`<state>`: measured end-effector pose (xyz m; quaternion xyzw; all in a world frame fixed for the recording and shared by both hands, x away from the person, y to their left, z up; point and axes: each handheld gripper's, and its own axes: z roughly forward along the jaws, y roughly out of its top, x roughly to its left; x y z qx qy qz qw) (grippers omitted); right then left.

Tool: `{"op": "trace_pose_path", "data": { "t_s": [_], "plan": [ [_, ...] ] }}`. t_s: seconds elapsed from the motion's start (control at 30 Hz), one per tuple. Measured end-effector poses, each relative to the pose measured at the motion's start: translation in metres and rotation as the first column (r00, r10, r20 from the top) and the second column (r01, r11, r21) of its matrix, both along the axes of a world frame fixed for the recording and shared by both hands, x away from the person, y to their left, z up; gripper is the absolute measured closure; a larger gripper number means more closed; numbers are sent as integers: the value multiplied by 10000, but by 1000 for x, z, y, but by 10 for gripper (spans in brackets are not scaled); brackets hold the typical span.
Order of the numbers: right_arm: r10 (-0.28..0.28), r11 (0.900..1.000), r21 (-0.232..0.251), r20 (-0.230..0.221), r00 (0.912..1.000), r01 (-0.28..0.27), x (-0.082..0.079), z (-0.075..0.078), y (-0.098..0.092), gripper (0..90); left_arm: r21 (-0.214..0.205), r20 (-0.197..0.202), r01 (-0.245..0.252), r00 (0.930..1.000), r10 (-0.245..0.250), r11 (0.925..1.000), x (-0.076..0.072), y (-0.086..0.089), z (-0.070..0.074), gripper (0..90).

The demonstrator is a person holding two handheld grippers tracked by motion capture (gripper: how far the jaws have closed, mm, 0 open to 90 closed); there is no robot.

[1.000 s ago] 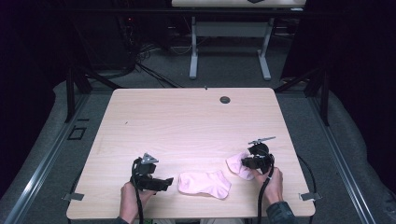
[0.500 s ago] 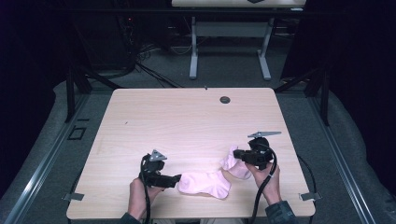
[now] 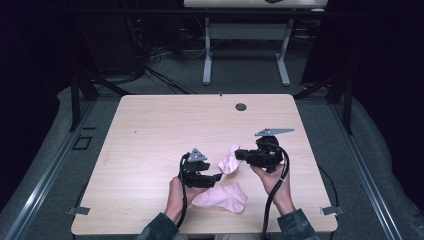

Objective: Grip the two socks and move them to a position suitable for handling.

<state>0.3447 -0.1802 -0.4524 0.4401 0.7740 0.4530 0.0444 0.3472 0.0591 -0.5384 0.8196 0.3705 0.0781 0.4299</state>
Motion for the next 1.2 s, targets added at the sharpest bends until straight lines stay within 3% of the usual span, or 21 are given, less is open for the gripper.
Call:
{"op": "trace_pose_path", "data": {
  "t_s": [0.07,0.1,0.17,0.2,0.33,0.43,0.5,0.57,0.6,0.63,0.67,0.73,0.8,0.9,1.03,1.1,1.2],
  "plan": [
    [203,9998,84,22,9998,-203,1,2,4,851,3,77,-107,9999,107,9999,4,0,-2,545],
    [272,9995,178,19,9996,-272,1,2,6,851,-42,159,-126,9998,126,9999,7,2,-3,672],
    [374,9992,125,-3,9993,-373,3,1,8,851,1,409,-365,9985,365,9993,9,6,-3,832],
    [367,9993,117,-8,9993,-366,4,0,8,851,43,523,-474,9975,471,9989,9,9,-1,875],
    [435,9988,-235,-30,9991,-435,11,-7,9,850,845,1427,-928,9865,801,9921,5,21,11,882],
    [480,9978,-461,-95,9988,-484,19,-14,11,849,1754,2218,-1370,9703,964,9749,1,27,23,881],
    [555,9959,-708,-117,9984,-562,25,-20,16,848,2469,2428,-1394,9669,780,9590,-1,26,25,879],
    [557,9894,-1328,-261,9981,-587,31,-28,22,846,3273,2250,-1193,9733,453,9374,-4,20,17,853],
    [522,9871,-1499,-258,9983,-555,34,-34,24,844,3466,1951,-929,9805,251,9334,-4,17,11,831],
    [418,9783,-2017,-330,9986,-476,37,-41,25,840,3714,1595,-728,9871,137,9256,-4,14,4,777],
    [412,9746,-2181,-500,9979,-511,41,-48,24,830,3729,1217,-491,9926,36,9266,-5,12,-4,703],
    [306,9632,-2636,-885,9956,-531,48,-63,20,772,3522,786,-376,9968,105,9352,-6,14,-10,573],
    [262,9572,-2836,-1126,9933,-574,51,-74,16,707,2915,489,-474,9982,346,9554,-6,22,-11,467],
    [-33,9580,-2850,-1183,9930,-308,49,-80,8,628,2291,407,-822,9964,749,9699,-6,36,-5,371],
    [-178,9577,-2876,-1015,9947,-122,43,-80,3,591,2054,359,-1406,9900,1361,9685,2,54,1,335],
    [-101,9595,-2814,-931,9956,-166,41,-81,4,575,2001,229,-1630,9866,1617,9661,9,60,1,326],
    [-11,9546,-2970,-836,9965,-239,39,-84,9,567,1992,-169,-1788,9824,1859,9635,21,66,-3,316]
  ]
}}
